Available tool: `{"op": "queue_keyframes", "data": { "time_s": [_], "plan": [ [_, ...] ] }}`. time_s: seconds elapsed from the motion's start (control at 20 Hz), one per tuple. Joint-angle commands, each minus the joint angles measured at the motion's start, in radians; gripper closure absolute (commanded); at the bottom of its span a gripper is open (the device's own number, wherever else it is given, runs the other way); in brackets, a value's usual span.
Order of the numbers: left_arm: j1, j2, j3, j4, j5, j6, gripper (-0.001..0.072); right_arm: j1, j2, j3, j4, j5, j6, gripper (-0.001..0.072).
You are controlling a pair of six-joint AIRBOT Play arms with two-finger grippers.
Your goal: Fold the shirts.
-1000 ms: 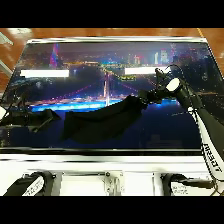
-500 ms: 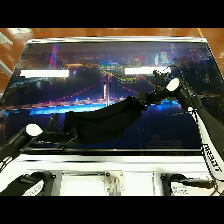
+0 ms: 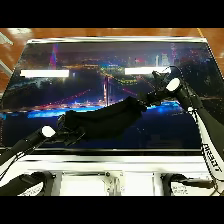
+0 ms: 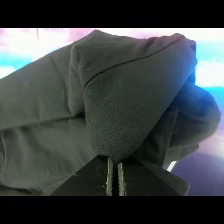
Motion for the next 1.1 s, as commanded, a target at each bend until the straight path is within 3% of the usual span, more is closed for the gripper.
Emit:
{"op": "queue_keyframes", "data": {
  "time_s": [0.0,0.2,0.4,0.55,0.7,0.9,1.05],
  "plan": [
    [-0.008,0.018,0.048,-0.007,0.008,0.079,0.067,0.0,0.0,0.0,0.008,0.028,0.0,0.0642],
    [-0.007,0.198,0.224,-0.002,-0.08,0.143,0.0669,-0.001,0.063,0.019,0.009,0.037,-0.005,0.0645],
    [0.059,0.441,0.508,0.048,-0.042,0.189,0.067,-0.001,0.285,0.197,0.015,0.001,-0.06,0.0646],
    [0.125,0.558,0.735,0.061,0.104,0.195,0.0669,-0.001,0.495,0.403,0.027,-0.211,-0.06,0.0646],
    [0.136,0.59,0.944,0.061,0.132,0.195,0.0669,-0.001,0.654,0.544,0.025,-0.431,-0.06,0.0647],
    [0.137,0.59,1.077,0.061,-0.028,0.195,0.0669,-0.001,0.773,0.635,-0.018,-0.418,-0.055,0.0647],
    [0.137,0.58,1.07,0.154,-0.319,0.158,0.067,-0.001,0.831,0.637,-0.16,-0.278,-0.024,0.0646]
  ]
}}
